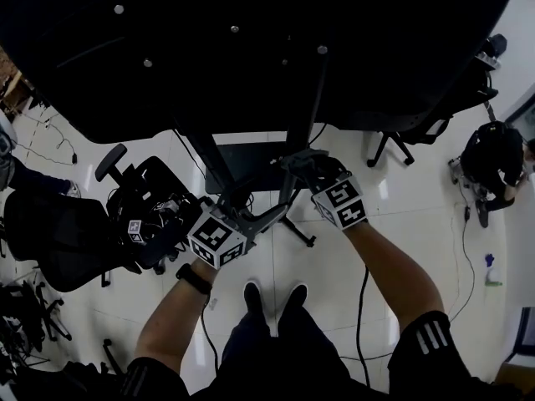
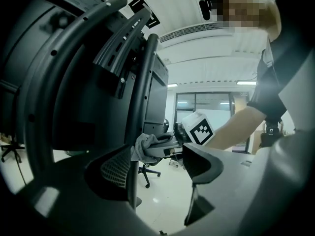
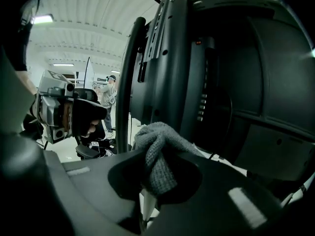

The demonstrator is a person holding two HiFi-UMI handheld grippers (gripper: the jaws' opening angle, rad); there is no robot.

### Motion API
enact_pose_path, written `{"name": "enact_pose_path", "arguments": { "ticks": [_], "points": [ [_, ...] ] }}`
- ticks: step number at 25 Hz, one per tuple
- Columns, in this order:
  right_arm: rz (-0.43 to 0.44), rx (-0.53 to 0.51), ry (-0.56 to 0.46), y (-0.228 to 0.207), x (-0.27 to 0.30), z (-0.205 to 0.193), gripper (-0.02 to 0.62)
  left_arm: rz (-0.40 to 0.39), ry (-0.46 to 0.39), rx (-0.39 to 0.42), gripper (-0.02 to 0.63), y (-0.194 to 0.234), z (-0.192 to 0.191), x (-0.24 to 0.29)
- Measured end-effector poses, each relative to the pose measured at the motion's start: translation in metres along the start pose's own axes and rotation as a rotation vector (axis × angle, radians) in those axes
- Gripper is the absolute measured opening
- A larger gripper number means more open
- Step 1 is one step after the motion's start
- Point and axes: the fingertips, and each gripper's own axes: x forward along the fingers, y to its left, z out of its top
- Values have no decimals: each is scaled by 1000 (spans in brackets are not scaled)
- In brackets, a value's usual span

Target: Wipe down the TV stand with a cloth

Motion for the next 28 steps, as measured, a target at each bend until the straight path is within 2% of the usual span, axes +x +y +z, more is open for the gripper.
{"name": "enact_pose_path", "arguments": {
  "ticks": [10, 22, 28],
  "points": [
    [37, 55, 158, 20, 50, -112, 26, -6, 139, -70, 359, 25, -111, 17],
    [69, 157, 299, 39, 109, -246, 28, 34, 249, -202, 359, 53, -243, 15],
    [70, 177, 392, 44, 134, -308, 29, 36, 284, -248, 359, 60, -288, 20]
  ]
}}
